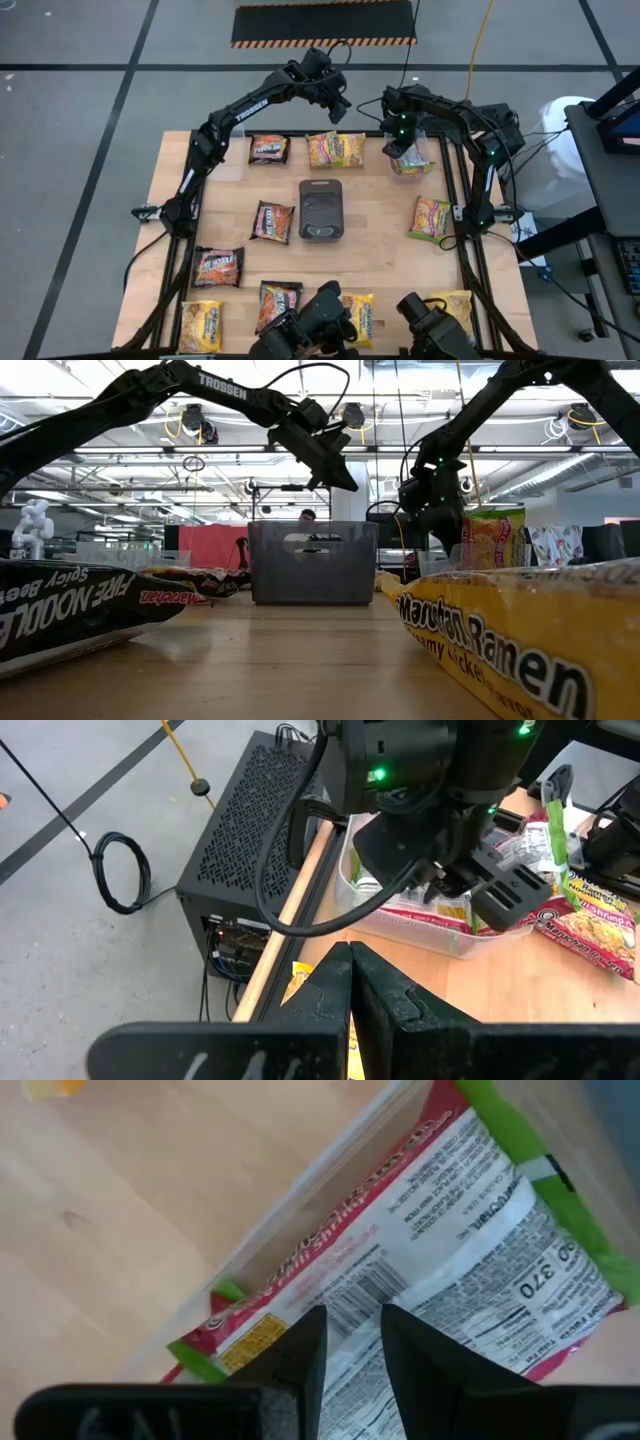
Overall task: Sort Maruchan noodles
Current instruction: Adjust the green noodle pack
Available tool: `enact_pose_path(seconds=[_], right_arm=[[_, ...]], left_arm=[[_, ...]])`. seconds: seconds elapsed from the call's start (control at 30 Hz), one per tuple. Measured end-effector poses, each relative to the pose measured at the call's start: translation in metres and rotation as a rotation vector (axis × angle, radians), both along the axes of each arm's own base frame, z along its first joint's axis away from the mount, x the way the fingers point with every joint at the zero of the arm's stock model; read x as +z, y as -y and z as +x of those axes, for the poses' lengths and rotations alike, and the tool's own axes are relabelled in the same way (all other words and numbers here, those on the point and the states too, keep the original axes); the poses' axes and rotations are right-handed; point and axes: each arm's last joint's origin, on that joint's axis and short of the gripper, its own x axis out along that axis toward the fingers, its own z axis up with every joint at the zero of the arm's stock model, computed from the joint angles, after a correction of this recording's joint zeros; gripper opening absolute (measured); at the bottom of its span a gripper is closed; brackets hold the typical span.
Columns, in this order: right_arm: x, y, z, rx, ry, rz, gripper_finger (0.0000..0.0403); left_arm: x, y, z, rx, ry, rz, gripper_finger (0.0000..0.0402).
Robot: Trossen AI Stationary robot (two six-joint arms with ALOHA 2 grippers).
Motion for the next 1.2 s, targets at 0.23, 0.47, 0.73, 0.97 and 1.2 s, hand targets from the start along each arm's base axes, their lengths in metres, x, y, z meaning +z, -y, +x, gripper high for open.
enact_pose_path(seconds=[0.23,0.47,0.73,0.97,1.2], right_arm=[[-0.001,0.005,0.000,-0.021,-0.042,-0.076,0.0093],[-0.015,-0.004,-0.004,-0.005,-0.021,-0.023,0.0093],[-0.022,-0.006,-0.006,0.031,-0.017,-0.018,0.0093],[-0.023,-0.004,-0.005,0.108,0.005,-0.037,0.0055],[-0.023,-0.004,-0.005,0.149,0.011,-0.037,0.0003]], left_arm=[[-0.001,0.000,0.000,0.000,-0.004,-0.004,0.0006],[-0.001,0.000,0.000,0.000,-0.004,-0.005,0.0006],[-0.001,0.000,0.000,0.000,-0.005,-0.005,0.0006],[-0.001,0.000,0.000,0.000,-0.005,-0.005,0.0006],[-0.001,0.000,0.000,0.001,-0.005,-0.006,0.0005]])
